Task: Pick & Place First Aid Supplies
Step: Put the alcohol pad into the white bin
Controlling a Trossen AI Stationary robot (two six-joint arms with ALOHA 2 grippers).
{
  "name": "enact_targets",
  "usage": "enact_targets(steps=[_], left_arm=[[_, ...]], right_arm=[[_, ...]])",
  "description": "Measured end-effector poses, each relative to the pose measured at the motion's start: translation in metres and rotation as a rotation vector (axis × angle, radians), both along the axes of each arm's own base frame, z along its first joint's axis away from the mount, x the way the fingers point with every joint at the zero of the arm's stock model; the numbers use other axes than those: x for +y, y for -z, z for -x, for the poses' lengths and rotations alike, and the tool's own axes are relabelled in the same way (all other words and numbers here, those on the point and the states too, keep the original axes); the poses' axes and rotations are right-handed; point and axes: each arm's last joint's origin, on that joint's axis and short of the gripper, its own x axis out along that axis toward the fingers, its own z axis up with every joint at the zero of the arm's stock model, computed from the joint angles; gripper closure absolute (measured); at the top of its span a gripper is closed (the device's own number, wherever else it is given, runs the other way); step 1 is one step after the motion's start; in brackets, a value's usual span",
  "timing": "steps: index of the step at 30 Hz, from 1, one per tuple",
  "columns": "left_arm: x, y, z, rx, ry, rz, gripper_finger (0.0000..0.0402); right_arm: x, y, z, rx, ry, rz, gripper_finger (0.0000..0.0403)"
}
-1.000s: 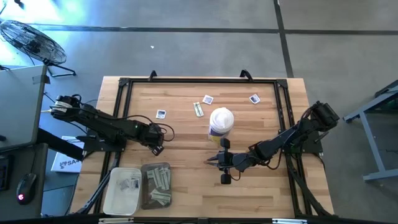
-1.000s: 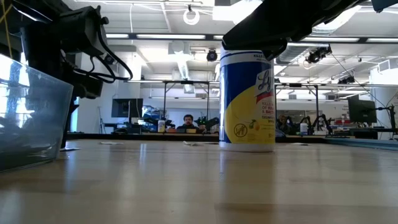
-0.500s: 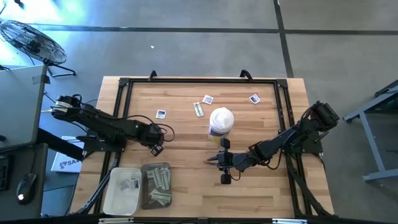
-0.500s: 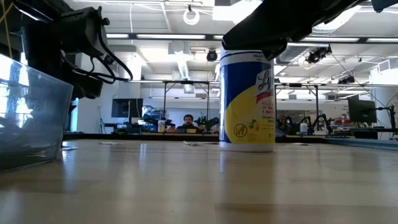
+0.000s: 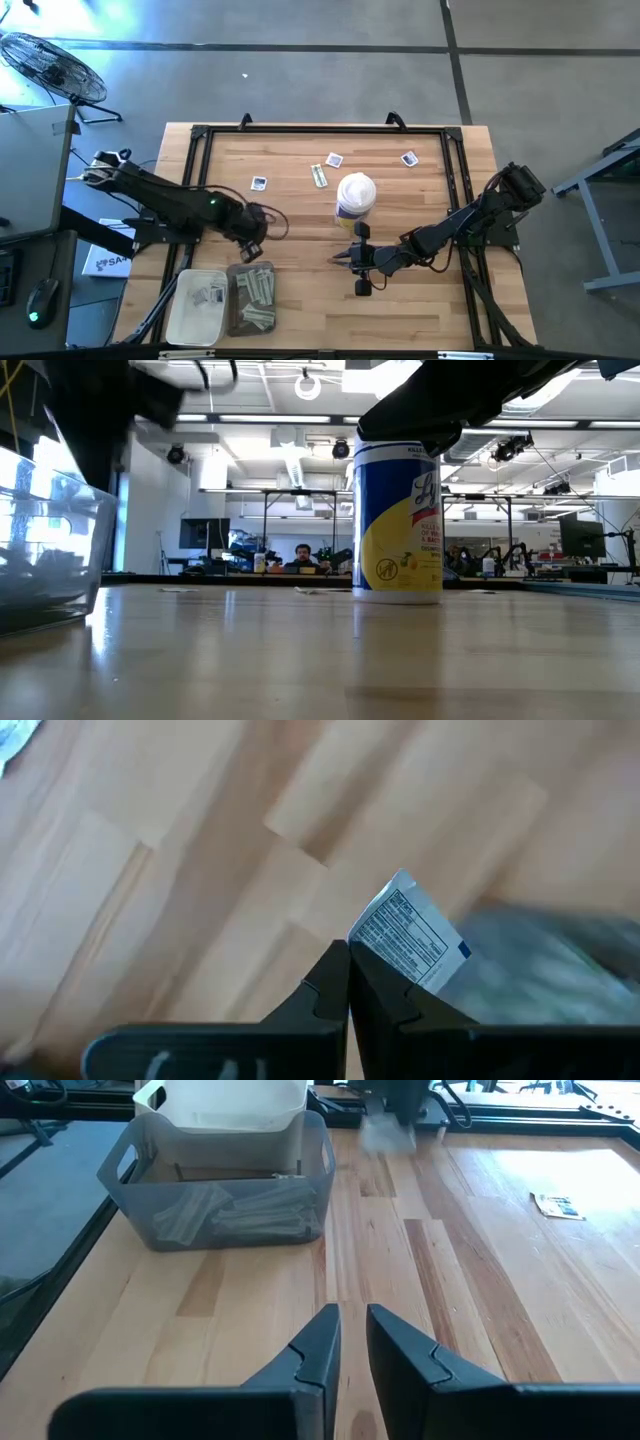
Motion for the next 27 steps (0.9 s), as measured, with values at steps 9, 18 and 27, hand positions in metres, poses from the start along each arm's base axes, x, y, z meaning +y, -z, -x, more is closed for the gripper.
enact_targets(steps=[9, 18, 27], left_arm=[[-0.05, -0.065, 0.039, 0.221, 0.022, 0.093, 0.0401], [-0.102, -0.029, 0.058, 0.707, -0.132, 0.168, 0.0401], [-0.114, 0.013, 0.034, 0.887, -0.147, 0.081, 0.0401]], right_arm=[[0.0, 0.0, 0.0, 0.0, 0.0, 0.0, 0.0356], [0.0, 0.0, 0.0, 0.001, 0.0, 0.0, 0.0356], [-0.001, 0.0, 0.0, -0.004, 0.019, 0.009, 0.0356]])
